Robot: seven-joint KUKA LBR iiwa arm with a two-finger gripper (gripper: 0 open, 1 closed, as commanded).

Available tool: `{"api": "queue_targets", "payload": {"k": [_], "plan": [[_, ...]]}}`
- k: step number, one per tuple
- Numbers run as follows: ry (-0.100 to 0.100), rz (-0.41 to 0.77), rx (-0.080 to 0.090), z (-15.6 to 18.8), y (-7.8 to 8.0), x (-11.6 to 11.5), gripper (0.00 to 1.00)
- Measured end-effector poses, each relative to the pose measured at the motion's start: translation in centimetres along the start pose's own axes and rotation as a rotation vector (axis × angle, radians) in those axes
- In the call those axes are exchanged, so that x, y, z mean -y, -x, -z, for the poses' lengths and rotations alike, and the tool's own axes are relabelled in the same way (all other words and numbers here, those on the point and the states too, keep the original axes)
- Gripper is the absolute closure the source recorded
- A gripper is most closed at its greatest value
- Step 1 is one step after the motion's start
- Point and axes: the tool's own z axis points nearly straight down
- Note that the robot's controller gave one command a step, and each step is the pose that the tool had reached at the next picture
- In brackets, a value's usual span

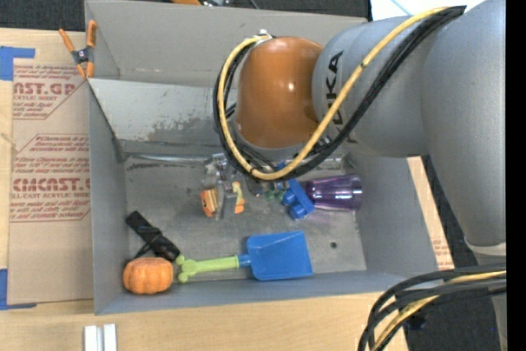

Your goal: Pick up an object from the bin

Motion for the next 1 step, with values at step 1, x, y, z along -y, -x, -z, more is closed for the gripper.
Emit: {"api": "queue_targets", "payload": {"k": [1], "plan": [[0.000,0.081,-0.016,8.67,-2.63,-1.05,1.00]]}}
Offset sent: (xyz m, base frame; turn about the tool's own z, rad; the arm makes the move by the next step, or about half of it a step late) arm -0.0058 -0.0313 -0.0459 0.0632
